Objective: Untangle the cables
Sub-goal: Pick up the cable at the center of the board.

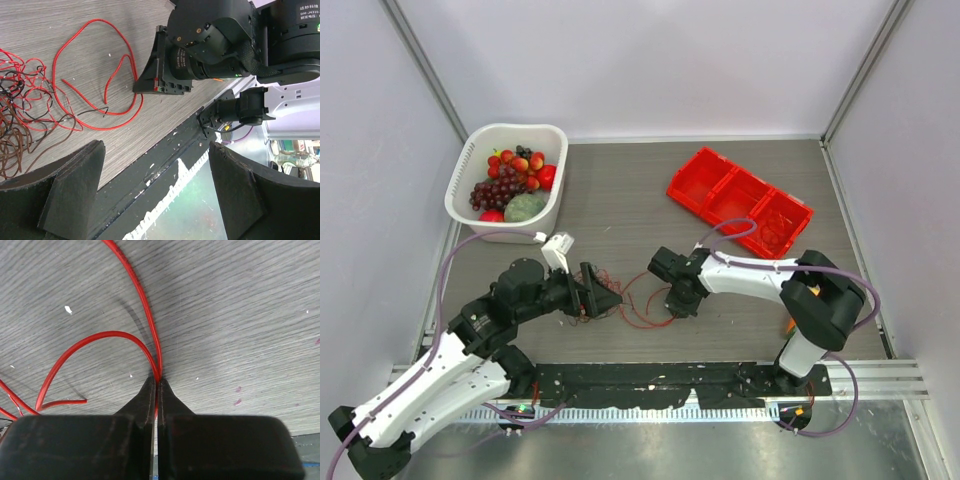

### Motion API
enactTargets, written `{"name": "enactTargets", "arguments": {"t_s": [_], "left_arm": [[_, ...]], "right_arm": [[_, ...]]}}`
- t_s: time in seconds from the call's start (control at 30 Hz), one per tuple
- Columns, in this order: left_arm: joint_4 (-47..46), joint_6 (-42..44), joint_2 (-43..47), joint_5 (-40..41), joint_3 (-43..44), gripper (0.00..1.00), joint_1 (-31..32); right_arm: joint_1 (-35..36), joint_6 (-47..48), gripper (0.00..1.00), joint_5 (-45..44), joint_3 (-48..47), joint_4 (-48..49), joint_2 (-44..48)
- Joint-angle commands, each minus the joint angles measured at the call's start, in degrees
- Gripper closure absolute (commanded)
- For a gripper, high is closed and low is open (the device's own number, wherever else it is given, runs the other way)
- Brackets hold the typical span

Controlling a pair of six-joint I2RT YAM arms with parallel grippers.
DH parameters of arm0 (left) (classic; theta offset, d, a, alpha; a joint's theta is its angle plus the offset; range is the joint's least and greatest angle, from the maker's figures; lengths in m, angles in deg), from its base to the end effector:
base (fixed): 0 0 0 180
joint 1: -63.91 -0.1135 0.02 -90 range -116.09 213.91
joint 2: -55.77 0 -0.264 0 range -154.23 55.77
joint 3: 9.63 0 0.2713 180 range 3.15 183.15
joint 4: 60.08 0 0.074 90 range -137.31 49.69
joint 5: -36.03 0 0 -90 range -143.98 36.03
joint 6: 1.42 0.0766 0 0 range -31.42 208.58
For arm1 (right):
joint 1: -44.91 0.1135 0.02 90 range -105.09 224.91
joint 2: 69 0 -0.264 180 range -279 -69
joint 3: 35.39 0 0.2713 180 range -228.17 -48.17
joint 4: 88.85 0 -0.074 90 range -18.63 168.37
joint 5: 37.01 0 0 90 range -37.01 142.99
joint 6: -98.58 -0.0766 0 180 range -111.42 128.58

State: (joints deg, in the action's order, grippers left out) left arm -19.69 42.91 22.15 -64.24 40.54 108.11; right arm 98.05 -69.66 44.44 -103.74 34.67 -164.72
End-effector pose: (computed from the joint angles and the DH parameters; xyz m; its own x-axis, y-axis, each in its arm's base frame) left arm 0.1316 -0.1470 0.2766 -0.7768 -0.2264 -0.5876 0.3538 0.6151 -0.7046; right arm 0.1910 0.2358 0.1026 -0.8868 0.4311 -0.1665 0.4246 0.9023 0.0748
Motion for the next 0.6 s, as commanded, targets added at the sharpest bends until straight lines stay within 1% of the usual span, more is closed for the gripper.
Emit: {"name": "enactTargets", "arguments": {"t_s": [0.0,0.03,0.07,0.1,0.17,0.2,0.3,0.37,0.53,0.57], "left_arm": [[1.65,1.99,0.93,1.73,2.95,0.11,0.18],[1.65,2.08,0.93,1.82,2.87,0.11,0.18],[1.65,2.08,0.93,2.00,2.69,0.11,0.18],[1.39,2.08,0.84,2.00,2.52,0.11,0.18],[0.95,2.08,0.23,1.91,2.25,0.11,0.18],[0.69,2.08,-0.12,1.74,2.17,0.11,0.18],[0.16,2.08,-0.91,1.47,2.16,0.11,0.18],[-0.28,1.99,-1.09,1.21,2.25,0.11,0.27],[0.07,1.99,-1.00,1.30,2.78,0.11,0.18],[0.33,1.99,-0.83,1.30,2.95,0.11,0.18]], "right_arm": [[0.99,1.32,1.00,-8.64,5.12,-0.42,0.25],[1.43,3.86,0.99,-10.50,5.30,0.10,1.49],[1.52,4.84,0.99,-13.30,5.47,0.11,4.72],[1.52,8.07,0.99,-14.72,6.26,1.41,6.41],[1.52,12.03,0.99,-19.11,6.70,2.57,14.38],[1.52,14.06,0.99,-20.00,6.70,2.74,15.90],[0.82,19.85,0.99,-25.26,4.87,1.08,22.84],[-1.02,22.93,0.99,-26.94,3.02,-0.67,25.31],[-9.18,31.81,0.99,-27.83,-2.95,-2.87,28.92],[-9.90,32.70,0.99,-28.79,-3.75,-3.23,29.80]]}}
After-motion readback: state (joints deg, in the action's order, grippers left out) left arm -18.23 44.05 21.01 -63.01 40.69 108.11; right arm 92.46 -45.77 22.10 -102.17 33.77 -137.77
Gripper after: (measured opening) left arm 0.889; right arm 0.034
